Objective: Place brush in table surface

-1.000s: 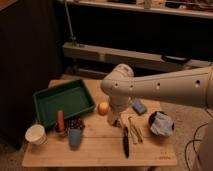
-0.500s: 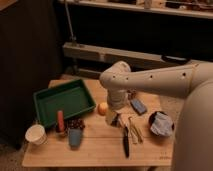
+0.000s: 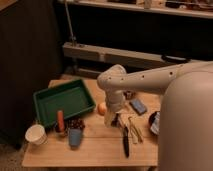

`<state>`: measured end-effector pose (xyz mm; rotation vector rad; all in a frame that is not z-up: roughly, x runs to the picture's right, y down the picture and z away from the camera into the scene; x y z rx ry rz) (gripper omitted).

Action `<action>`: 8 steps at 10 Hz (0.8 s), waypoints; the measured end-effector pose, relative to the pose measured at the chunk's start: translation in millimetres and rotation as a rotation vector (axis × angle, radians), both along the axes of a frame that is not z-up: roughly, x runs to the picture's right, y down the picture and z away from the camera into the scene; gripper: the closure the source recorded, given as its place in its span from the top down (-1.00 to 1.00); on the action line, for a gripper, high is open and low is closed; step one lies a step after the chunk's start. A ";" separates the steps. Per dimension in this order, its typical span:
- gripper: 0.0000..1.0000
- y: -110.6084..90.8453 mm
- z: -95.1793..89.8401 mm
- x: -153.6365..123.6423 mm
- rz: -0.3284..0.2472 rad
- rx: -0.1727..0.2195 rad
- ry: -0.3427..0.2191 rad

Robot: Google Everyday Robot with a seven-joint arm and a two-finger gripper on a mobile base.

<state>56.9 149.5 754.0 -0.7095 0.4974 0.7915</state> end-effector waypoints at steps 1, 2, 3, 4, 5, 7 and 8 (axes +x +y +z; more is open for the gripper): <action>0.60 4.0 1.9 1.2 -0.002 0.003 0.014; 0.60 8.9 3.2 2.8 0.000 0.007 0.026; 0.60 14.3 3.6 3.6 0.004 0.016 0.032; 0.60 20.0 4.3 3.8 0.012 0.025 0.035; 0.60 24.6 5.1 5.2 0.018 0.034 0.037; 0.60 32.8 11.1 13.7 0.052 0.062 0.028; 0.60 35.1 14.7 19.3 0.072 0.071 0.026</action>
